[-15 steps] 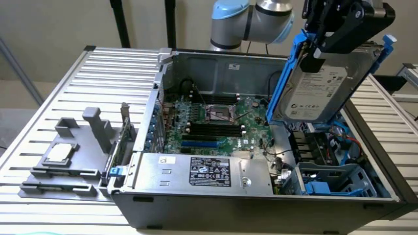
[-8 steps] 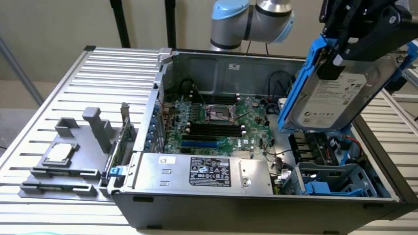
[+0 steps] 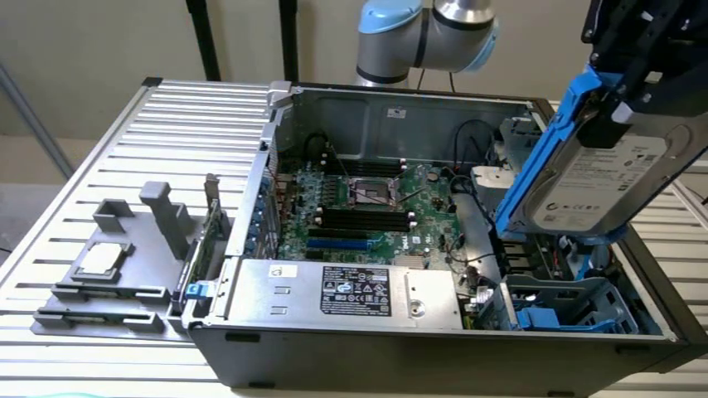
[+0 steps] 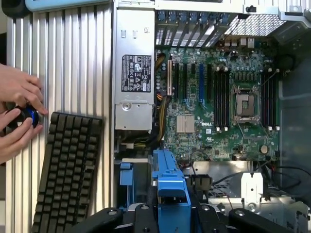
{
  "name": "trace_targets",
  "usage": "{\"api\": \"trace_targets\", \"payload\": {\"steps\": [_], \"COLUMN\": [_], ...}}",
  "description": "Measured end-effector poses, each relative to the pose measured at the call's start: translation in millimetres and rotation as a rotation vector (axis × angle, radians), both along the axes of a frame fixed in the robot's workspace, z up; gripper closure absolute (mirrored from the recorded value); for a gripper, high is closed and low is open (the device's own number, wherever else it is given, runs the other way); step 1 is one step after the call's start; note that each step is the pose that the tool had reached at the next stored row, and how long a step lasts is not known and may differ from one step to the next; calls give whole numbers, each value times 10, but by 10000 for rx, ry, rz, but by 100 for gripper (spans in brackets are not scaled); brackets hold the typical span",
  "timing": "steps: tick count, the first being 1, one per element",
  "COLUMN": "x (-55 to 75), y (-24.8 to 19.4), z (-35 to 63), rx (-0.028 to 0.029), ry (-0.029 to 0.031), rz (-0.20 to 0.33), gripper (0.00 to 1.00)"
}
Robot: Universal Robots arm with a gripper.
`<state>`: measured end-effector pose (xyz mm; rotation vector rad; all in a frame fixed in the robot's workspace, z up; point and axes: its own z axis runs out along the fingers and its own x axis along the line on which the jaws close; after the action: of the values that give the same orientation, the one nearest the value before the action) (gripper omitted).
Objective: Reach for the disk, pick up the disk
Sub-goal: 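Pick up the disk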
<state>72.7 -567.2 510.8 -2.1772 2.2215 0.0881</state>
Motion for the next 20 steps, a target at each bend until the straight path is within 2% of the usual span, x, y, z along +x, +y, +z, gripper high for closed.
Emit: {"api": "trace_targets", "payload": {"steps": [6, 9, 11, 14, 20], "x": [186, 235, 253, 260, 287], "y": [-140, -215, -248, -265, -273], "z": [-3, -19, -39, -90, -164], "rx": [0, -1, -1, -2, -1], "ry": [15, 16, 16, 16, 16], "rz": [0, 1, 1, -1, 3], "gripper": [67, 67, 67, 67, 67]}}
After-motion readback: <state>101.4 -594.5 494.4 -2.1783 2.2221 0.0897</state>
